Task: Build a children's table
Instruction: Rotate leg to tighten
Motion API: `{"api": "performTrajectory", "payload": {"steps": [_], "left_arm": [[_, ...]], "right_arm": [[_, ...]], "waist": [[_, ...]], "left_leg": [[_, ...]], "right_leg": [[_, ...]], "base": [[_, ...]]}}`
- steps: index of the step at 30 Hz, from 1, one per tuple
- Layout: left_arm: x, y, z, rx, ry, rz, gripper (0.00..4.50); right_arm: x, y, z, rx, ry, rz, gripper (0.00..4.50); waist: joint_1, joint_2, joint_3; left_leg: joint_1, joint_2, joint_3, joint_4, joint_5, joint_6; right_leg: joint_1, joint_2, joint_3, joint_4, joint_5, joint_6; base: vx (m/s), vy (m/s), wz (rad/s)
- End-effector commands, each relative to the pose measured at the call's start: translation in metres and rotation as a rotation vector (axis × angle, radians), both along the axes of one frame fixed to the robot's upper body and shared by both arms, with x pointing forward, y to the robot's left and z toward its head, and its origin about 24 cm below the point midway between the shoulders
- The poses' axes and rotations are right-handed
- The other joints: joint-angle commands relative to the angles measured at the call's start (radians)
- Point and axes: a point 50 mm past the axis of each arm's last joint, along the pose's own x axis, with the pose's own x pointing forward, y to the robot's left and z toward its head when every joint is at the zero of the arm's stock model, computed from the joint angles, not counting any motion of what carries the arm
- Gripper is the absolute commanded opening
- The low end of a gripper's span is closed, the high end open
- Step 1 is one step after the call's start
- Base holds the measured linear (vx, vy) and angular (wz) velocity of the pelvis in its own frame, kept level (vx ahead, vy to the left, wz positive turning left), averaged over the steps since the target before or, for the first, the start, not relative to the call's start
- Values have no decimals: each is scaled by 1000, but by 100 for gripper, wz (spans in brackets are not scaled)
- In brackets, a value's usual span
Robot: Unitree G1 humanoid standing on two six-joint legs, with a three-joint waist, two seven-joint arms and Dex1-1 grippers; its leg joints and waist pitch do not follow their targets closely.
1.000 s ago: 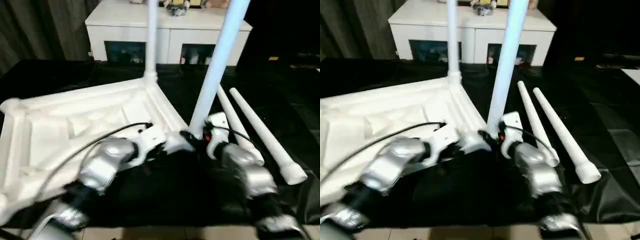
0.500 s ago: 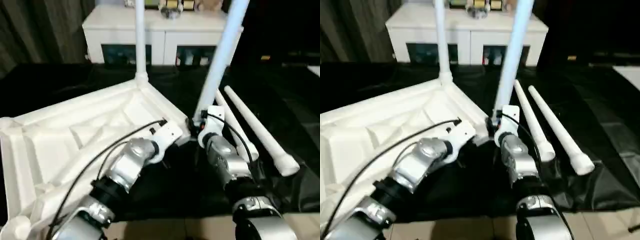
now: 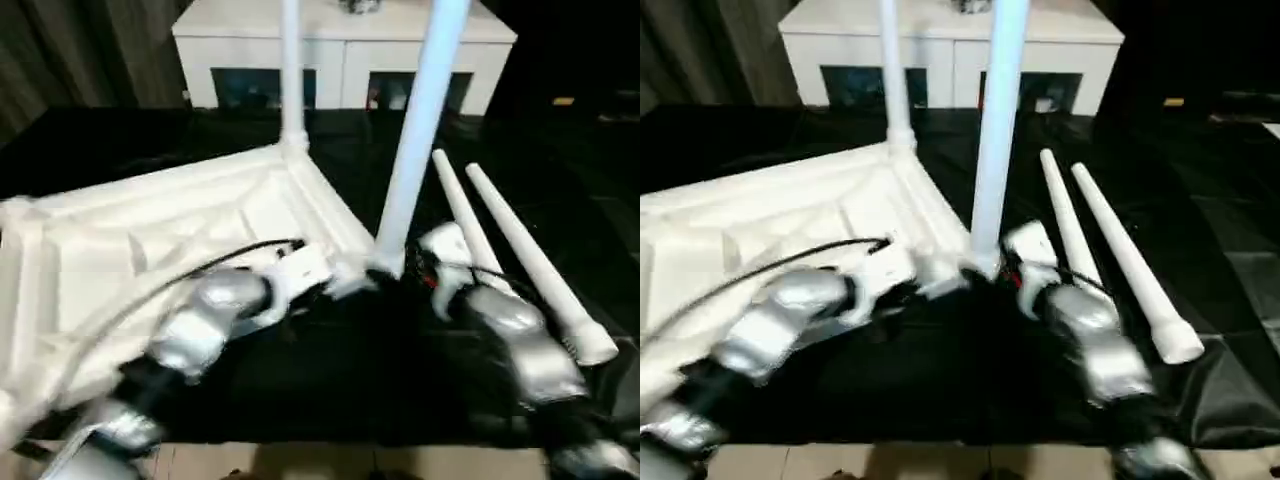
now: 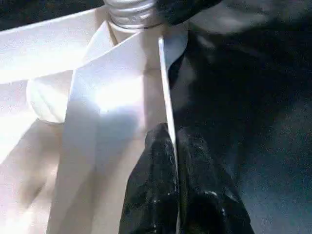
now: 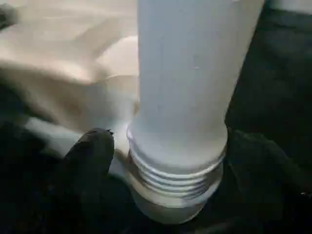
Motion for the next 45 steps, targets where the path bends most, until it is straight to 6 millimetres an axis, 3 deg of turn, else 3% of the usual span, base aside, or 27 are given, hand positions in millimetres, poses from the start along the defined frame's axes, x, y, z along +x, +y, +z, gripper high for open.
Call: {"api": "performTrajectory", "payload": {"steps": [1, 4, 6, 13, 16, 23, 29, 32, 34, 35, 36, 37, 39, 41, 43, 45], "left_arm": [[-14, -10, -5, 12, 54, -150, 0], [-17, -4, 0, -19, 88, -171, 0], [-16, -2, 0, -9, 79, -167, 0], [-14, 3, 1, 0, 66, -163, 0], [-14, 4, 1, 0, 68, -164, 0], [-15, 6, 0, 4, 70, -163, 0], [-13, 7, -1, 10, 67, -148, 0], [-5, 7, -5, 15, 52, -45, 0], [2, 4, -6, 4, 38, 30, 0], [9, 1, -6, -7, 24, 121, 0], [15, -3, -6, -15, 14, 190, 0], [21, -7, -6, -20, 5, 262, 0], [30, -18, -4, -37, -19, 370, 0], [37, -35, -3, -63, -51, 434, 0], [38, -38, -2, -66, -60, 443, 0], [41, -40, -2, -55, -93, 462, 0]], "right_arm": [[-6, 7, 10, 31, -9, 119, 385], [-11, 2, 13, 11, -6, 183, 385], [-10, -1, 14, -1, -8, 179, 385], [-10, -6, 9, -78, 17, 220, 368], [-12, -8, 8, -81, 30, 233, 331], [-13, -12, 7, -84, 40, 230, 275], [-11, -13, 5, -69, 54, 200, 269], [3, -11, -5, -60, 76, 7, 269], [9, -8, -10, -55, 94, -90, 268], [16, -5, -16, -48, 114, -213, 267], [21, -2, -20, -41, 131, -316, 267], [25, 1, -25, -38, 150, -417, 267], [31, 12, -32, -18, 187, -575, 267], [39, 36, -31, 28, 181, -669, 267], [42, 43, -28, 43, 162, -677, 267], [45, 52, -24, 83, 140, -679, 267]], "waist": [[2, 0, -72], [5, 0, -75], [9, -2, -73], [14, -8, -67], [14, -11, -69], [14, -10, -73], [14, -11, -72], [12, -9, -68], [2, -8, -67], [0, -11, -66], [-8, -11, -62], [-16, -12, -62], [-18, -12, -64], [-20, -10, -64], [-24, -6, -64], [-23, -6, -67]], "left_leg": [[-4, 19, 7, -67, -252, 75], [3, 20, 13, -63, -214, 81], [8, 22, 17, -62, -218, 79], [11, 19, 18, -64, -282, 45], [5, 19, 17, -63, -255, 49], [5, 17, 19, -58, -212, 61], [5, 16, 19, -57, -222, 59], [6, 15, 19, -60, -242, 48], [9, 11, 15, -64, -289, 13], [11, 13, 14, -65, -302, 8], [14, 9, 15, -63, -329, -6], [15, 8, 10, -64, -355, -17], [13, 7, 9, -64, -355, -18], [24, 2, 9, -60, -392, -19], [24, 1, 5, -61, -423, -11], [22, 2, 5, -64, -419, 3]], "right_leg": [[60, -32, 44, -67, -244, -188], [58, -31, 46, -57, -171, -231], [57, -31, 47, -58, -178, -238], [52, -33, 51, -72, -335, -179], [56, -32, 53, -67, -315, -176], [57, -25, 60, -58, -246, -198], [57, -26, 60, -61, -270, -195], [53, -25, 59, -66, -311, -185], [51, -25, 55, -74, -406, -157], [50, -25, 55, -77, -422, -150], [40, -24, 56, -80, -461, -142], [43, -25, 52, -85, -507, -124], [42, -26, 50, -91, -516, -107], [30, -23, 45, -101, -554, -92], [33, -23, 36, -111, -568, -66], [37, -23, 35, -111, -529, -68]], "base": [[0, 0, 0], [0, 0, 0], [0, 0, 0], [0, 0, 0], [0, 0, 0], [0, 0, 0], [0, 0, 0], [0, 0, 0], [0, 0, 0], [0, 0, 0], [0, 0, 0], [0, 0, 0], [0, 0, 0], [0, 0, 0], [0, 0, 0], [0, 0, 0]]}}
